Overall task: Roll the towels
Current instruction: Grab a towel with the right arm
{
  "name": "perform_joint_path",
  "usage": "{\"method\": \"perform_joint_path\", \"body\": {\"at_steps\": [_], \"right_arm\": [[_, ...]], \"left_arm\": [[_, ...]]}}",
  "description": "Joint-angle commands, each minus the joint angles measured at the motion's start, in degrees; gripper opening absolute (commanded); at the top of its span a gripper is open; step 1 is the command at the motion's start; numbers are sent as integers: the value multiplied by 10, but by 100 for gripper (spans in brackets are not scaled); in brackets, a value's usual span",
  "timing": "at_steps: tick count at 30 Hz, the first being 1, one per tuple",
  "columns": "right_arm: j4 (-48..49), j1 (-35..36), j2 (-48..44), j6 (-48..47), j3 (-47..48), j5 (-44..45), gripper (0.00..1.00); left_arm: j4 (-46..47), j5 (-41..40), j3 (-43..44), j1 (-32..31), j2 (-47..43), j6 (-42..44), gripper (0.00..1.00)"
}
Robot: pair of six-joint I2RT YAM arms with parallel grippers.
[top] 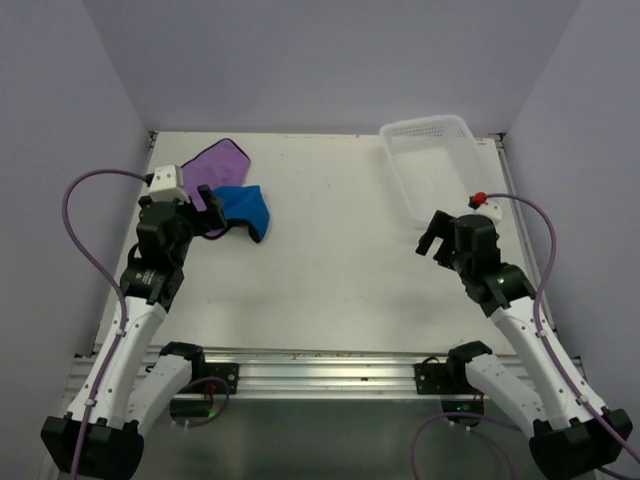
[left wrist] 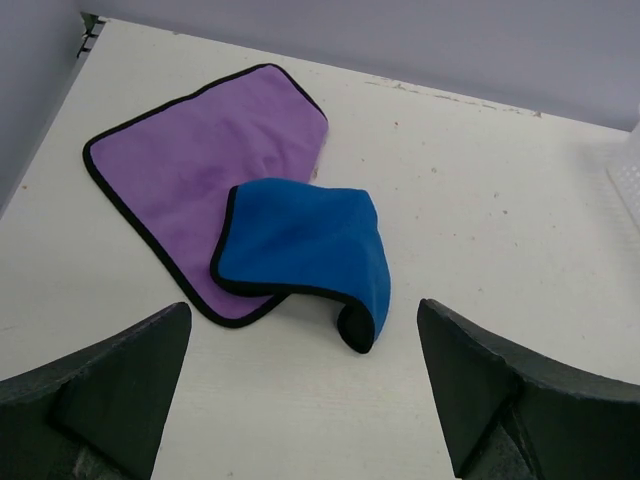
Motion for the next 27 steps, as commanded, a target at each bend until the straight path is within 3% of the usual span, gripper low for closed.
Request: {"method": "perform_joint_path", "body": {"at_steps": [1,4,10,13,15,17,20,27], "right_arm": [[6,-1,-6,33,19,26,99],[28,-1,-20,20,3,10,99],[133,-1,-49,-53,-47,-155,99],[167,7,-8,-56,-34,-209,99],[169,53,26,-73,9,-200,99],[175,142,92,-105,61,-141,99],[187,215,216,-122,143,-117,99],[203,292,503,-171,349,-146,98]], "left_arm": [[6,-18,7,-2,-2,0,100],[-7,-43,18,-2,-11,-3,99],[-12,-116,7,-2,-58,-13,100],[-22,-145,12,-2,-61,-18,99],[-27,-155,14,-2,-63,-19,100],[-30,-167,14,-2,-65,-20,100],[-30,-178,12,-2,-72,-21,100],[-32,-189,13,-2,-70,-25,99]]}}
